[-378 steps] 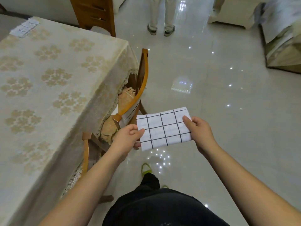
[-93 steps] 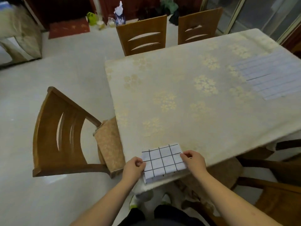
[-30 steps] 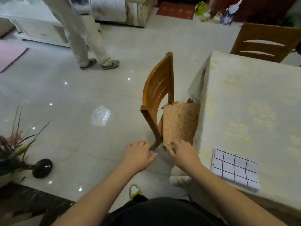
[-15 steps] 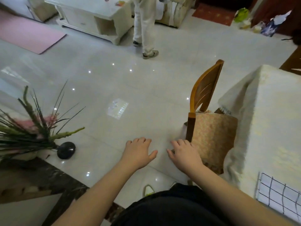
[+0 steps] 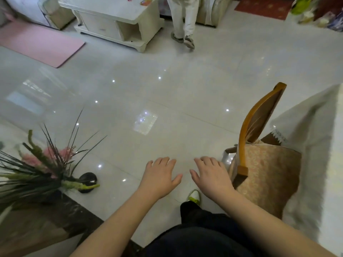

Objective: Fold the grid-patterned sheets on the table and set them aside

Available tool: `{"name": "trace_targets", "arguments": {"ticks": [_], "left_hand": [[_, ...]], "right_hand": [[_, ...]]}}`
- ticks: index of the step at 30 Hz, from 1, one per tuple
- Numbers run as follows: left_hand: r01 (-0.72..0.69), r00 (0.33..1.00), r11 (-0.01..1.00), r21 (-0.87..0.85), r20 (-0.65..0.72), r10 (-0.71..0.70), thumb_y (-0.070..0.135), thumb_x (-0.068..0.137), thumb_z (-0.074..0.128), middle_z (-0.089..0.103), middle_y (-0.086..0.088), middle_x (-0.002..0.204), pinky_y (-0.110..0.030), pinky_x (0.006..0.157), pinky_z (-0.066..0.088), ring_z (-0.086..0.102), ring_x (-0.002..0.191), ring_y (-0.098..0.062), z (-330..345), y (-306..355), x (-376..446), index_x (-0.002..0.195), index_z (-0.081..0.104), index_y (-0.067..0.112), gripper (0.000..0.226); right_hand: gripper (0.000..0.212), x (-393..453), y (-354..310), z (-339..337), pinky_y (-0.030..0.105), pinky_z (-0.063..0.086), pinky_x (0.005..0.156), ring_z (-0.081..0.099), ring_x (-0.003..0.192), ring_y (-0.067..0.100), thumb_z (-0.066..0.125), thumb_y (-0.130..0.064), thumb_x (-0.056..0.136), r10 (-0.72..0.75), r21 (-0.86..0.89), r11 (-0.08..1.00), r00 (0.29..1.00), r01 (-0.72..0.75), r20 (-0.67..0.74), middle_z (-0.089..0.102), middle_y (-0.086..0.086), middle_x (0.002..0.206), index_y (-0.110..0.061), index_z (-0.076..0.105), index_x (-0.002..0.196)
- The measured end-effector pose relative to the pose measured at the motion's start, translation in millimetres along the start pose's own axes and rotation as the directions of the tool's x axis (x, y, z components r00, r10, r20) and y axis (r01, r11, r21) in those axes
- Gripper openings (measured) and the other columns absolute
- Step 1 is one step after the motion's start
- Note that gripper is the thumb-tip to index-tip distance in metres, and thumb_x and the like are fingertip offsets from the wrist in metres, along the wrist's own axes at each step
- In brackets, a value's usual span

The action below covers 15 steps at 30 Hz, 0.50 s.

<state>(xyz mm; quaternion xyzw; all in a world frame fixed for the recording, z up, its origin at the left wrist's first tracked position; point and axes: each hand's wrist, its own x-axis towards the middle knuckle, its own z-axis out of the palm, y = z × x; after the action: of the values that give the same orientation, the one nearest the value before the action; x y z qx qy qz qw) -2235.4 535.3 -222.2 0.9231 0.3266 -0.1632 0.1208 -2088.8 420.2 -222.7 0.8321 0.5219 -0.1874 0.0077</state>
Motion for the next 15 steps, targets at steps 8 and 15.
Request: {"name": "trace_targets", "arguments": {"ticks": [8,15], "left_hand": [[-0.003,0.999,1.0,-0.028,0.045,0.005,0.062,0.096,0.024,0.021,-0.001,0.16,-0.044,0.117,0.018,0.019,0.146,-0.02,-47,-21,77,0.155,0.012,0.028,0.069],[-0.086,0.995,0.996,-0.027,0.049,0.087,0.059,0.096,0.029,0.025,-0.001,0.159,-0.041,0.115,0.026,0.023,0.144,-0.019,-88,-46,155,0.154,0.014,0.025,0.069]], "right_hand": [[0.056,91,14,-43,0.039,0.03,0.108,0.039,0.134,0.024,0.028,-0.049,0.101,-0.002,0.032,0.999,1.0,0.001,0.029,0.043,0.004,0.148,-0.02,0.033,0.148],[0.057,164,22,-70,0.039,0.029,0.111,0.038,0.136,0.024,0.026,-0.05,0.101,0.078,0.036,0.996,0.996,-0.079,0.047,0.04,0.002,0.15,-0.02,0.03,0.149]]}}
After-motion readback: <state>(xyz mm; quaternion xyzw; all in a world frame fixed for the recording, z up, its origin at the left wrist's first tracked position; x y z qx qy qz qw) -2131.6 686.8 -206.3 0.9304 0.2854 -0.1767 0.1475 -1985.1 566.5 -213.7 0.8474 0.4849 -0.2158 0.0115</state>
